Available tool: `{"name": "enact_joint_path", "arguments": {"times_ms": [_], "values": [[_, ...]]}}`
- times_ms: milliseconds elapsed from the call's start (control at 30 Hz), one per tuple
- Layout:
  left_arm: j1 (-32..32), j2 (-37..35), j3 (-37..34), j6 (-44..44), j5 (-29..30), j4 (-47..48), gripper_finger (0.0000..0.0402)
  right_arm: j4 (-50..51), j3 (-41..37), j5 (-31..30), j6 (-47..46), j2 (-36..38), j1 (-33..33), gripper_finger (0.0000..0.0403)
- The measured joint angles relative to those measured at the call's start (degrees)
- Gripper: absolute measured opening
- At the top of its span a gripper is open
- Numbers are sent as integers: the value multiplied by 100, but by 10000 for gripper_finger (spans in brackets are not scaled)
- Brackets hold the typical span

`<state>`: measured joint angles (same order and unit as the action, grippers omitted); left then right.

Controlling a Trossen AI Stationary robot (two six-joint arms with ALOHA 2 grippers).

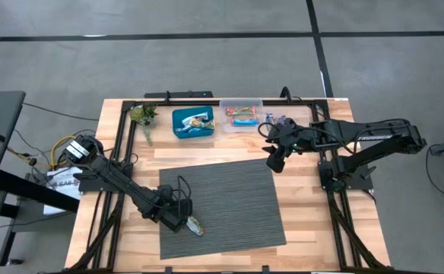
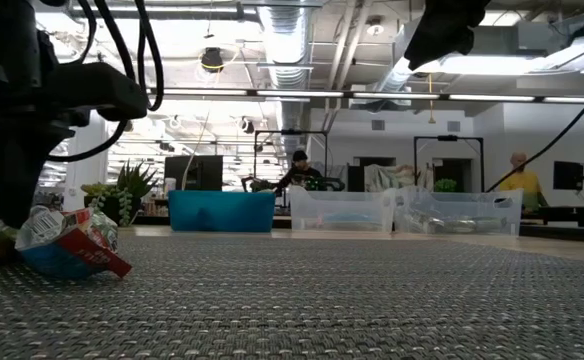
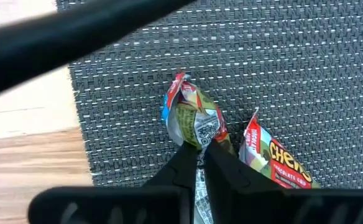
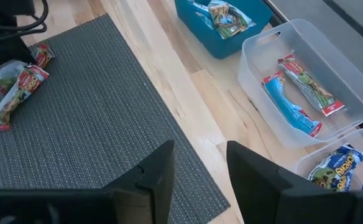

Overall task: Pick and place Granola Bars by type
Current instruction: Put the red granola bar into the left transparent bin

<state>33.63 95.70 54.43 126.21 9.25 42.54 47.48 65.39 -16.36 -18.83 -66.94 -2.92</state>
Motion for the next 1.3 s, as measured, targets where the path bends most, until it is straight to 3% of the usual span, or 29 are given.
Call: {"name": "enact_joint_path", "arguments": {"times_ms": [100,200,400,533,667,833,1033,1167,1300], "values": [[-14,-5,22,-59,49,5,8,-12,0,193,185,0,0,138],[-40,-133,199,-272,347,25,3,-201,0,940,583,0,2,138],[-325,-783,476,-783,1890,275,1,-863,0,2619,1276,0,4,138],[-764,-1335,541,-1613,2659,281,0,-1198,0,2852,1340,0,109,138],[-1435,-1783,553,-2998,2897,-152,0,-1403,0,2910,1349,0,375,138],[-2553,-1978,555,-5046,2277,-1372,0,-1562,0,3030,1298,0,771,138],[-3880,-1844,559,-6891,1053,-2940,0,-1589,0,1356,768,0,1203,133],[-4708,-1628,569,-7348,184,-3622,0,-1365,-2,360,421,0,1505,119],[-5328,-1170,565,-7557,-800,-4448,0,-1030,-2,-183,333,-26,1793,109]]}}
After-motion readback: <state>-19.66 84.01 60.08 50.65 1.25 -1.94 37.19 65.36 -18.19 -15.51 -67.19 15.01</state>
